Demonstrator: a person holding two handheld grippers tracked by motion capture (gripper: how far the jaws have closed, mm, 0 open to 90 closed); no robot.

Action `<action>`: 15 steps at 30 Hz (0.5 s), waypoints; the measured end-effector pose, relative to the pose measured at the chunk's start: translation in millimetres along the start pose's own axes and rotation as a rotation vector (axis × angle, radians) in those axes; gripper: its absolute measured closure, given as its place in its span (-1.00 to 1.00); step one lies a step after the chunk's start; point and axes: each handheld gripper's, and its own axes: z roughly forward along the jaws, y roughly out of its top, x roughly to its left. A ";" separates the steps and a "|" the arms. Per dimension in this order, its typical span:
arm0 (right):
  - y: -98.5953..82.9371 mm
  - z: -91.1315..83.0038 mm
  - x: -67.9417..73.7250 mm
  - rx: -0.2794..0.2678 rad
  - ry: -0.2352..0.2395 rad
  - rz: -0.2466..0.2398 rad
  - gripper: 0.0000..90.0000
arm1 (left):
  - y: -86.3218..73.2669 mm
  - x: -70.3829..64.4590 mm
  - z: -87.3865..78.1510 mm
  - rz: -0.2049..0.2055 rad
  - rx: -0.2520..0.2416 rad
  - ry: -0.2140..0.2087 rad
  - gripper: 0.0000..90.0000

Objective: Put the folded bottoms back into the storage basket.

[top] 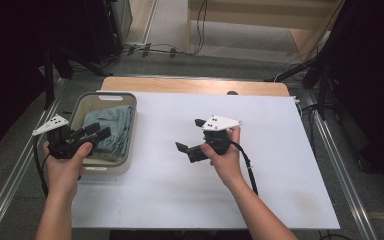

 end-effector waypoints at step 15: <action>-32.3 -57.3 -7.5 -0.032 -0.038 0.002 -1.00 | 32.8 -7.7 29.3 0.048 0.047 0.053 0.34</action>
